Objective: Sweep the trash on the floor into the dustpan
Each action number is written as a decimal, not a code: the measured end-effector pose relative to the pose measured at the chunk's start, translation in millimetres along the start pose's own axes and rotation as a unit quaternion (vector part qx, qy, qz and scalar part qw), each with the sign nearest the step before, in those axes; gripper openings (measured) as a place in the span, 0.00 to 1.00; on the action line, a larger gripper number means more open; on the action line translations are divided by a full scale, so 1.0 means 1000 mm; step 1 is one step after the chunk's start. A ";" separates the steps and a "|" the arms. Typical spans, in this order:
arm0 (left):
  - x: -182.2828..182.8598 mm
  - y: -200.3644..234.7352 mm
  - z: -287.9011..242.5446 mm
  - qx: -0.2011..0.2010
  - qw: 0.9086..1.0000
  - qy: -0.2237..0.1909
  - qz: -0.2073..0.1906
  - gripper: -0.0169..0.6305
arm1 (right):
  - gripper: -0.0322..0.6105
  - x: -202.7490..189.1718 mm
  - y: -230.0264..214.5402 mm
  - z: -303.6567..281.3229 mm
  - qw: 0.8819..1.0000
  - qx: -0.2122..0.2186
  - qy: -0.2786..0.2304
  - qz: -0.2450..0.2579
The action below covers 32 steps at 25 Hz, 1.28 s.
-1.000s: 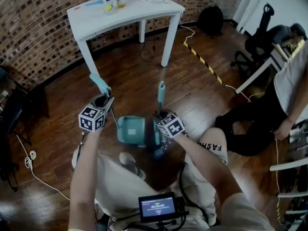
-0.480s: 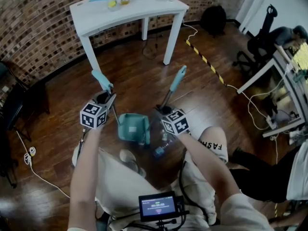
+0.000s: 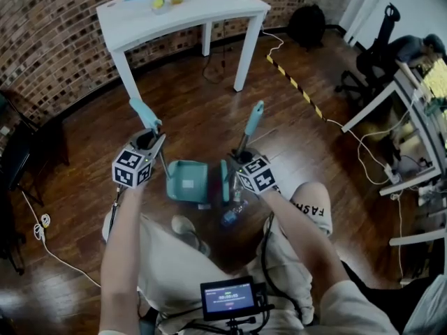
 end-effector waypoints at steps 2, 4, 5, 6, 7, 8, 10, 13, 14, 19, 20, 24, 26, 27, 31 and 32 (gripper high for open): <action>0.002 0.001 0.001 0.004 1.000 0.001 -0.006 0.14 | 0.18 -0.011 0.002 -0.005 1.000 -0.001 0.027 0.013; 0.004 0.000 0.001 0.001 1.000 0.001 -0.012 0.14 | 0.18 -0.019 0.011 -0.011 0.998 0.005 0.047 0.033; 0.005 -0.001 0.001 -0.002 1.000 -0.001 -0.012 0.14 | 0.18 -0.022 0.017 -0.015 0.998 0.012 0.052 0.041; 0.005 -0.002 0.000 -0.006 1.000 -0.002 -0.012 0.14 | 0.18 -0.025 0.024 -0.018 0.997 0.019 0.055 0.048; 0.004 -0.003 -0.001 -0.010 1.000 -0.003 -0.012 0.14 | 0.18 -0.027 0.032 -0.022 0.997 0.025 0.054 0.052; 0.004 -0.005 -0.002 -0.013 1.000 -0.003 -0.012 0.14 | 0.18 -0.027 0.040 -0.024 0.997 0.030 0.053 0.054; 0.004 -0.008 -0.003 -0.019 1.000 -0.003 -0.016 0.14 | 0.18 -0.028 0.056 -0.029 0.997 0.038 0.047 0.049; 0.004 -0.013 -0.003 -0.025 0.999 0.000 -0.021 0.14 | 0.18 -0.025 0.083 -0.036 0.998 0.052 0.022 0.040; 0.004 -0.014 -0.003 -0.026 0.999 0.001 -0.023 0.14 | 0.18 -0.021 0.090 -0.036 0.998 0.056 0.006 0.038; 0.003 -0.012 -0.003 -0.023 1.000 0.007 -0.019 0.14 | 0.18 0.011 0.098 -0.022 0.994 0.073 -0.074 0.027; 0.002 -0.011 -0.003 -0.021 1.000 0.008 -0.020 0.14 | 0.18 0.017 0.094 -0.018 0.994 0.074 -0.082 0.018; 0.009 -0.011 -0.002 -0.024 0.999 0.005 -0.031 0.14 | 0.18 0.030 0.076 0.004 0.993 0.072 -0.092 -0.016; 0.015 -0.010 0.001 -0.024 0.999 -0.001 -0.036 0.14 | 0.18 0.031 0.072 0.018 0.993 0.076 -0.093 -0.015; 0.018 -0.009 0.003 -0.023 0.999 -0.005 -0.037 0.14 | 0.18 0.031 0.072 0.025 0.993 0.074 -0.095 -0.008; 0.021 -0.006 0.004 -0.017 0.999 -0.010 -0.048 0.14 | 0.18 0.023 0.062 0.045 0.991 0.041 -0.121 0.027; 0.019 -0.007 0.002 -0.019 0.998 -0.008 -0.053 0.14 | 0.18 0.019 0.060 0.045 0.990 0.032 -0.127 0.042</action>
Point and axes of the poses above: the fingertips, and each gripper's own axes: z backward along the fingers, y to its left, x out of its top, the point moved 2 cm from there along z, backward along the fingers, and after that the axes turned 6 degrees about -z, right-handed, at the moved point
